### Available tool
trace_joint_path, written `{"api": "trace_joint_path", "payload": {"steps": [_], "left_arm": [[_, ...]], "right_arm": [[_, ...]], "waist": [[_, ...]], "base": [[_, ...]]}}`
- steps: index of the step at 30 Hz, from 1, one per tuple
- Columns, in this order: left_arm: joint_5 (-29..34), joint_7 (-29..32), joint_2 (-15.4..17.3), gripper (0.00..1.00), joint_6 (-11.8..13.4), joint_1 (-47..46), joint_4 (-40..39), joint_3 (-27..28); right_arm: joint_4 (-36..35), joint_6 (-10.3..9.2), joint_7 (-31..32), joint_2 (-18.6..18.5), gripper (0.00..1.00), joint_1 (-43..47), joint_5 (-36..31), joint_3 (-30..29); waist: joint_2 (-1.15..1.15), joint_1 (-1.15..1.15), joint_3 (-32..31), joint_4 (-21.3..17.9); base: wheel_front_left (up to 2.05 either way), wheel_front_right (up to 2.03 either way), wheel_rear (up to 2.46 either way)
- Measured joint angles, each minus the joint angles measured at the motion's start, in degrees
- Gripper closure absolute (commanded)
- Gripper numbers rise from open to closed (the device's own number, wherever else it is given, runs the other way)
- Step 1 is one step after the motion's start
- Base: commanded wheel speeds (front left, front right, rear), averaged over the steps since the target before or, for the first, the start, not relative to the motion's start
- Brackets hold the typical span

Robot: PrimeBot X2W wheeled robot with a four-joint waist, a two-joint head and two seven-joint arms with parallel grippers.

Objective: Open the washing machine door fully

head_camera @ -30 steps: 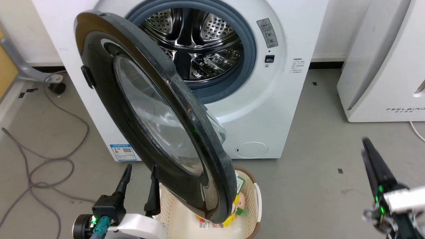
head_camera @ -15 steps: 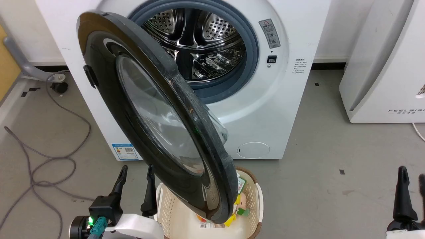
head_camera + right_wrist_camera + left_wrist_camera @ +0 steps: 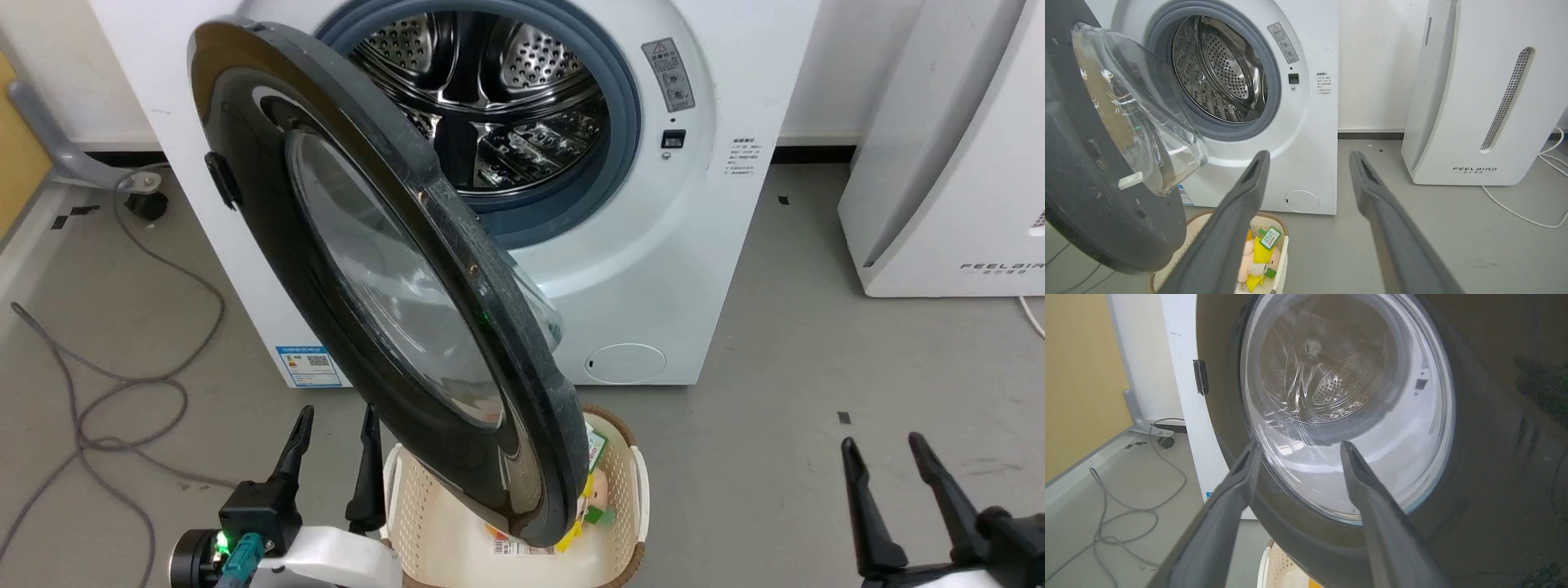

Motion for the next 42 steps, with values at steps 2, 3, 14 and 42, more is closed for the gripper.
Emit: {"api": "trace_joint_path", "payload": {"steps": [2,3,14,42], "left_arm": [[0.2,0.0,0.0,0.00,0.0,0.0,0.0,0.0],[0.2,0.0,0.0,0.00,0.0,0.0,0.1,0.1],[0.6,0.0,0.0,1.00,-1.0,0.0,1.5,0.4],[1.6,-0.1,0.0,1.00,0.2,-5.6,-17.2,-0.6]], "right_arm": [[0.6,0.00,0.1,0.0,0.00,0.0,-0.4,0.6],[1.1,0.00,0.1,0.0,0.00,0.0,-0.5,0.8],[5.2,0.00,-1.4,0.0,0.00,-0.4,-0.5,1.1],[5.9,0.00,-1.9,0.0,0.00,-0.5,1.1,-0.2]], "waist": [[0.00,0.00,0.2,0.0],[0.00,0.00,0.3,0.0],[0.00,0.00,0.2,0.0],[0.00,0.00,0.1,1.3]], "base": [[0.00,0.00,0.00],[0.00,0.00,0.00],[0.00,0.00,0.00],[0.00,0.00,0.00]]}}
